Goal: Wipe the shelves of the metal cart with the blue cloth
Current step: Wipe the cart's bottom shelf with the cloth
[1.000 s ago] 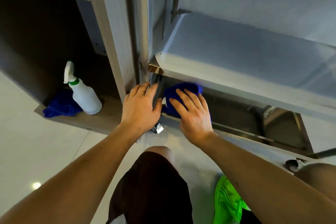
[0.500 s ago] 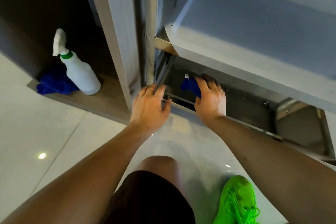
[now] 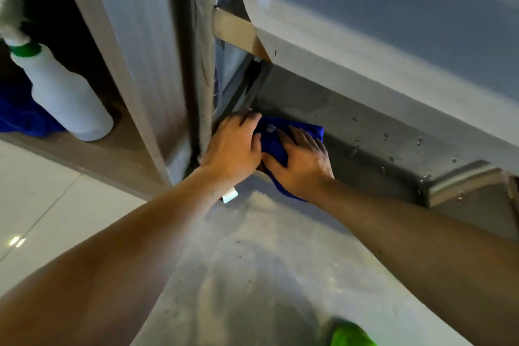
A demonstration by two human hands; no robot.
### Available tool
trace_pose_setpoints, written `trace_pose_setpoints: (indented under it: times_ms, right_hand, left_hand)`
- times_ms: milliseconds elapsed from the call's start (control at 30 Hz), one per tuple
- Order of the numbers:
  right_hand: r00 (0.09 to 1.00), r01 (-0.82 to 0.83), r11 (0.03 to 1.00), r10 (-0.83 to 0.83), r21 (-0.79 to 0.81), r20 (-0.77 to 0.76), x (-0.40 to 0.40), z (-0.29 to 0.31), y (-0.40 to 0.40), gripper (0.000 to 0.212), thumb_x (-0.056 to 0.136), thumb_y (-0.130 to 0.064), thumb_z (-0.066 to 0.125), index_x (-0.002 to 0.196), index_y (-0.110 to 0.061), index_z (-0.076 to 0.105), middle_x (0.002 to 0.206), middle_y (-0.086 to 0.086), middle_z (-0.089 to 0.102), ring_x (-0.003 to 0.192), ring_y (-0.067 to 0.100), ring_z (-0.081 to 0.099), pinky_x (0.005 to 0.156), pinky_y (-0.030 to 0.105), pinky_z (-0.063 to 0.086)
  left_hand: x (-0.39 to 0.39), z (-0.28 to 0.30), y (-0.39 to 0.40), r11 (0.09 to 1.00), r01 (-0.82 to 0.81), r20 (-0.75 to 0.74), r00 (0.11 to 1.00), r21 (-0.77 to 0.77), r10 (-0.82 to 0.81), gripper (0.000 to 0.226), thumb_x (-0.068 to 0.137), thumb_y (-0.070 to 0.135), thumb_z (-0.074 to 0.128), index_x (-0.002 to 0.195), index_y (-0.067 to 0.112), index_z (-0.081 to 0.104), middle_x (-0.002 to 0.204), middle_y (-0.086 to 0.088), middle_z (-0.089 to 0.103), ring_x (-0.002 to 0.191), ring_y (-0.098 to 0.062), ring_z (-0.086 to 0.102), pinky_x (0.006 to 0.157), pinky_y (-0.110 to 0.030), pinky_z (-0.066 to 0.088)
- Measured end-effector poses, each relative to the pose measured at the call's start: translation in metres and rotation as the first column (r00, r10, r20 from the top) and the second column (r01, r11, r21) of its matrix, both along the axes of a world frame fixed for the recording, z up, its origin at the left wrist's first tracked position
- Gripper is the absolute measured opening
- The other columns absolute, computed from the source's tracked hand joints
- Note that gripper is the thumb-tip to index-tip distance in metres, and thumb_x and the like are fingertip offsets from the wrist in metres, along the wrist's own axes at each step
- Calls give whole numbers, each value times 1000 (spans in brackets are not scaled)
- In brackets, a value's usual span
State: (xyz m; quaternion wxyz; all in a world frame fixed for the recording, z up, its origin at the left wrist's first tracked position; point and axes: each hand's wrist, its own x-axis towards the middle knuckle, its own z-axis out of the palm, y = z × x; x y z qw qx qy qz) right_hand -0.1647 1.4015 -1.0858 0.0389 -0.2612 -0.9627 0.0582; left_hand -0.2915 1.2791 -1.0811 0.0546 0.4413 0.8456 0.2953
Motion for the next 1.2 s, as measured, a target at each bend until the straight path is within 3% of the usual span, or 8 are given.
trace_pose_setpoints:
  times_ms: [200,300,500,700,867,1200]
  right_hand:
    - [998,17,1000,-18,13,64,-8,-18,23,82,87,-80,6,157,-38,18,166,4,19,152,27,14,121,52,8]
    - [995,84,996,-83,-17,48,-28,-18,34,82,86,-80,8,157,-40,17,167,2,15,153,26,10,122,52,6]
    - [981,193,981,-192,-14,32,-65,-17,59,76,90,-78,18,155,-39,24,166,4,19,151,28,13,120,59,5]
    - [981,196,980,-196,-34,10,-94,-14,94,77,88,-79,25,154,-38,28,163,6,25,148,31,19,118,59,11]
    - [982,187,981,-187,-43,-7,-115,-11,123,80,88,-79,28,155,-35,29,161,4,30,148,31,22,118,60,13]
    - [967,248,966,-251,-73,-31,-146,-11,166,82,84,-82,29,152,-38,33,159,2,35,146,30,29,115,54,18]
  left_hand:
    - [0,-24,28,992,-120,-102,988,-31,116,52,94,26,44,146,17,45,151,-9,44,137,-31,37,110,-44,35]
    - [-5,-22,31,992,-108,-150,984,-68,97,52,96,26,42,147,16,42,147,-10,48,135,-30,40,109,-44,37]
    - [-12,-15,45,992,-70,-91,994,-106,61,47,94,26,46,140,15,45,133,-12,58,125,-30,50,106,-43,40]
    - [-3,-23,55,972,-131,-283,956,-195,72,49,98,38,36,142,19,45,143,-8,50,133,-31,42,102,-48,39]
    - [0,-24,56,946,-170,-323,943,-277,75,51,99,38,33,145,18,38,148,-12,42,139,-34,32,103,-54,36]
    - [-2,-32,57,955,-216,-307,940,-206,146,57,94,42,27,148,27,39,159,-3,32,145,-28,27,107,-50,34]
